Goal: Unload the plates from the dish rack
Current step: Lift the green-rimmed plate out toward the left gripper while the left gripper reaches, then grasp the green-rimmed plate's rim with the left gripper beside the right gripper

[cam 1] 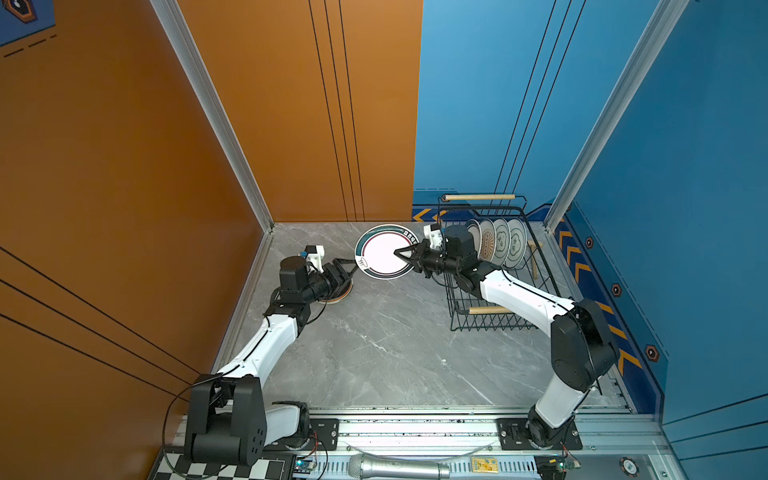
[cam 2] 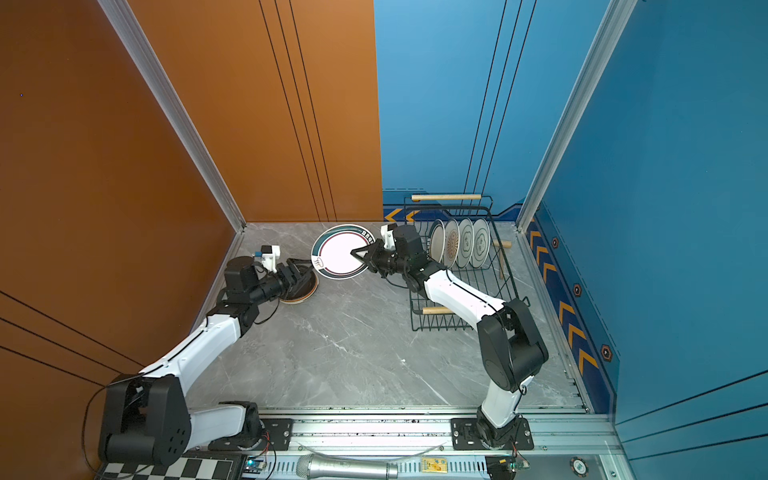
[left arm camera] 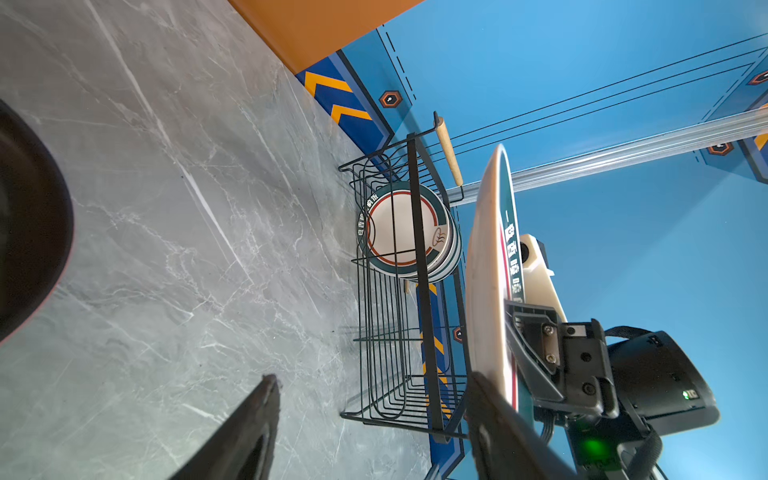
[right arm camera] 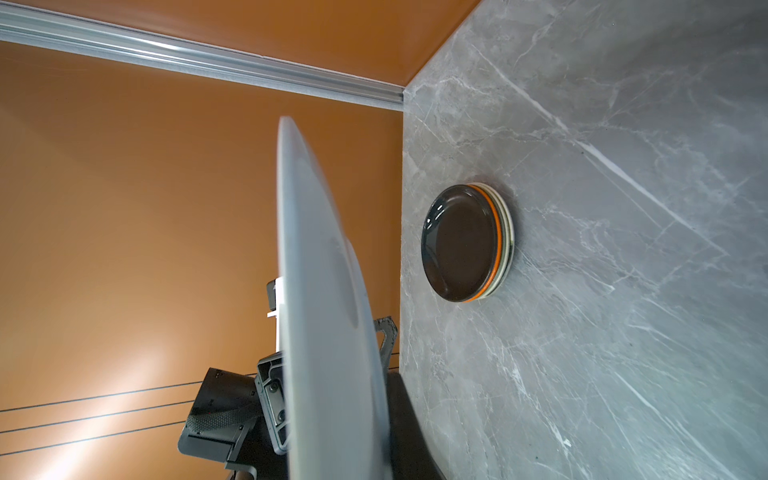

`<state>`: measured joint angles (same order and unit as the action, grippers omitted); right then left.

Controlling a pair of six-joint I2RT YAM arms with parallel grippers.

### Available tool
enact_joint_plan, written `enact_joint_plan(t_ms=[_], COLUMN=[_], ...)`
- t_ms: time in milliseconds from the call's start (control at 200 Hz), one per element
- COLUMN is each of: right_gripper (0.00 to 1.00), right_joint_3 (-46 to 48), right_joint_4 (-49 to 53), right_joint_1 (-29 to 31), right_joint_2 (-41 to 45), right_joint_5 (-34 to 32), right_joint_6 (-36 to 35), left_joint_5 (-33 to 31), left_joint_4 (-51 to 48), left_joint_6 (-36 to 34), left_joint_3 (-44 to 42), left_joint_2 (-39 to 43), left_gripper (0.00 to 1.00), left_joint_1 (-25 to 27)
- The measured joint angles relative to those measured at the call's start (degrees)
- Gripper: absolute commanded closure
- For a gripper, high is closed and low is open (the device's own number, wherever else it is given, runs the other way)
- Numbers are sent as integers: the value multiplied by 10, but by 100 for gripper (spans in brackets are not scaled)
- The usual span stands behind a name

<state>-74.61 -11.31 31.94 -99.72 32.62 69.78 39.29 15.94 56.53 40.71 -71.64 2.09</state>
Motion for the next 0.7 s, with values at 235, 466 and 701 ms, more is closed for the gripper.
enact_joint_plan(t_ms=[235,466,701], right_gripper=[100,100,100], right_joint_3=[-12,-21,-24], right_joint_4=[24,23,23], right_joint_1=[-1,9,29], right_joint_2=[-1,-17,-40], right_joint_5=[-3,-3,3], right_joint_6=[-16,-18,-18], left_joint_5=[16,17,17], left_joint_4=[-3,0,0], left_joint_6=[1,-1,-9], left_joint_3=[-23,-22,-9], left_joint_2=[58,76,36], left_gripper=[27,29,39], left_joint_1=[-20,-13,4])
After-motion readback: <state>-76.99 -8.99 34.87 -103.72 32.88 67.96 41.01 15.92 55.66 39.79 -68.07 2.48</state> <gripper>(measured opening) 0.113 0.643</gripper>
